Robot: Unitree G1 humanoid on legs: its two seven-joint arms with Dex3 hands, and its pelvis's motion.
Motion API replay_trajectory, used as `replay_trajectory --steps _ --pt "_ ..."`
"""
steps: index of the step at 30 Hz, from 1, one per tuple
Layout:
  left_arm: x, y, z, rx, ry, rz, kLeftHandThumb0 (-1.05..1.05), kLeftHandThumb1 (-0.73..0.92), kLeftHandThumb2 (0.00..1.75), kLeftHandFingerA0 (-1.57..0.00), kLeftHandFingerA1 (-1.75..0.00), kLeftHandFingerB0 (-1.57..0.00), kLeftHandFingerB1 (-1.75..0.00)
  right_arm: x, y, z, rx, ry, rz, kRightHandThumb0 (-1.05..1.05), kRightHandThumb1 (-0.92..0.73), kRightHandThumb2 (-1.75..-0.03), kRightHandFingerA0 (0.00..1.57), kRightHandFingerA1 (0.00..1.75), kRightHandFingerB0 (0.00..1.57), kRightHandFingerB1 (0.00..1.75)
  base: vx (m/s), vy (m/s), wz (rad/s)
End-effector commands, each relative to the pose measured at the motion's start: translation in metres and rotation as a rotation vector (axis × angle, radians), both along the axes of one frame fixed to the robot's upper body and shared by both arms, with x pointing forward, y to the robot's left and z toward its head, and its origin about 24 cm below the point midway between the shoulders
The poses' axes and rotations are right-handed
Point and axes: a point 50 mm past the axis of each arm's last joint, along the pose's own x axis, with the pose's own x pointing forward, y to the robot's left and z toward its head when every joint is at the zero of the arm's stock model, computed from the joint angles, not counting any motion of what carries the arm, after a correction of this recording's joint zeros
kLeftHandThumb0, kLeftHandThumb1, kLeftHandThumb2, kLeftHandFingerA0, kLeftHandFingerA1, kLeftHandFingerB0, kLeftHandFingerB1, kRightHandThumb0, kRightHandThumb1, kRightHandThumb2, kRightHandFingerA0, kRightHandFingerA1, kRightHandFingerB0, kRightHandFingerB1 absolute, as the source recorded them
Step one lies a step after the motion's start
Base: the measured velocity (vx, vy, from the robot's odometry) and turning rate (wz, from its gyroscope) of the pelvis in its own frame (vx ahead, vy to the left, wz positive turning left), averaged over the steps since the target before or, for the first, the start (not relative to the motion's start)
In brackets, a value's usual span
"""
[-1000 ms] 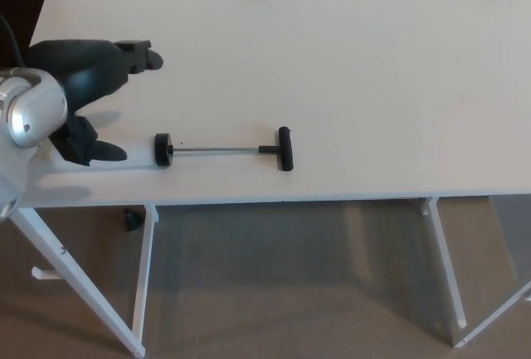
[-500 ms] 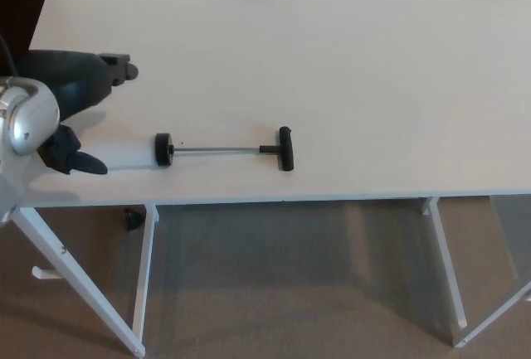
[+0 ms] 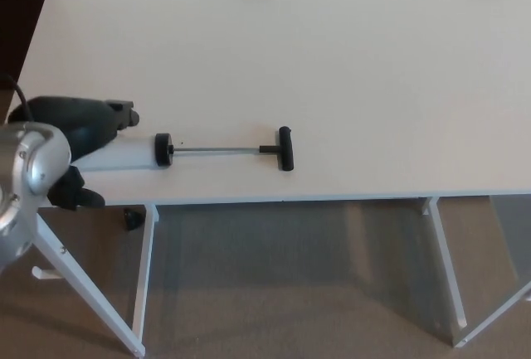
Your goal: The robot walks towards a desk on which an air pump is kept in the middle. It lifts it up and holds it with its left hand and uses its right hand to compress it by pushing its handle inwards.
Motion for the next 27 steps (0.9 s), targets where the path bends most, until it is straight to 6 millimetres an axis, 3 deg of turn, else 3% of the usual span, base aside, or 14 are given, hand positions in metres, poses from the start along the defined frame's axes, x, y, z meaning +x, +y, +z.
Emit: replay_trajectory --steps 1,4,5,7,8,10,11,16,17,21,22,27 --pt "0.0 0.0 -0.012 -0.062 -0.068 -0.015 -0.05 0.36 0.84 0.0 -0.44 -0.02 -0.44 0.001 -0.004 0.004 -0.029 -0.008 -0.004 -0.37 -0.58 -0.57 0.8 0.48 0.61 0.43 0.0 0.0 0.0" --pt "0.002 -0.001 -0.018 -0.082 -0.075 -0.018 -0.05 0.36 0.83 0.0 -0.44 -0.03 -0.44 0.002 -0.004 0.005 -0.038 -0.012 0.001 -0.36 -0.58 -0.56 0.78 0.46 0.61 0.42 0.0 0.0 0.0" --pt "0.003 -0.002 -0.019 -0.08 -0.074 -0.018 -0.08 0.55 0.55 -0.11 -0.26 -0.11 -0.27 0.003 -0.004 0.005 -0.037 -0.016 0.001 -0.37 -0.57 -0.56 0.78 0.46 0.62 0.42 0.0 0.0 0.0" --pt "0.004 -0.002 -0.02 -0.078 -0.073 -0.018 -0.08 0.55 0.55 -0.11 -0.26 -0.11 -0.27 0.004 -0.003 0.005 -0.037 -0.02 0.002 -0.37 -0.57 -0.56 0.78 0.46 0.62 0.42 0.0 0.0 0.0" --pt "0.005 -0.002 -0.021 -0.076 -0.073 -0.021 -0.08 0.37 0.83 0.0 -0.44 0.0 -0.43 0.005 -0.003 0.006 -0.039 -0.022 0.005 -0.38 -0.56 -0.55 0.8 0.47 0.63 0.42 0.0 0.0 0.0" --pt "0.005 -0.002 -0.021 -0.074 -0.075 -0.026 -0.08 0.37 0.83 0.0 -0.44 0.0 -0.43 0.005 -0.003 0.006 -0.042 -0.024 0.009 -0.38 -0.56 -0.55 0.8 0.47 0.63 0.42 0.0 0.0 0.0" --pt "0.006 -0.002 -0.022 -0.071 -0.073 -0.027 -0.08 0.55 0.56 -0.12 -0.28 -0.11 -0.27 0.006 -0.002 0.006 -0.045 -0.022 0.011 -0.39 -0.56 -0.56 0.8 0.46 0.63 0.42 0.0 0.0 0.0" --pt "0.007 -0.002 -0.024 -0.07 -0.067 -0.026 -0.11 0.54 0.57 -0.15 -0.3 -0.1 -0.27 0.006 -0.002 0.006 -0.054 -0.013 0.02 -0.43 -0.54 -0.58 0.78 0.47 0.62 0.43 0.0 0.0 0.0" --pt "0.008 -0.002 -0.024 -0.075 -0.067 -0.024 -0.11 0.37 0.83 -0.05 -0.46 -0.01 -0.43 0.007 -0.002 0.006 -0.056 -0.014 0.024 -0.44 -0.52 -0.58 0.79 0.48 0.64 0.44 0.0 0.0 0.0" --pt "0.012 -0.002 -0.022 -0.084 -0.086 -0.027 -0.1 0.36 0.83 -0.1 -0.48 -0.02 -0.44 0.009 -0.002 0.007 -0.063 -0.014 0.028 -0.42 -0.52 -0.58 0.79 0.47 0.65 0.44 0.0 0.0 0.0" --pt "0.013 -0.002 -0.022 -0.082 -0.092 -0.028 -0.14 0.53 0.56 -0.21 -0.3 -0.13 -0.27 0.009 -0.002 0.007 -0.065 -0.011 0.029 -0.44 -0.53 -0.58 0.78 0.47 0.64 0.43 0.0 0.0 0.0" --pt "0.015 -0.002 -0.019 -0.082 -0.099 -0.033 -0.17 0.51 0.57 -0.2 -0.31 -0.13 -0.29 0.009 -0.002 0.007 -0.075 -0.004 0.037 -0.43 -0.54 -0.59 0.79 0.47 0.64 0.43 0.0 0.0 0.0"
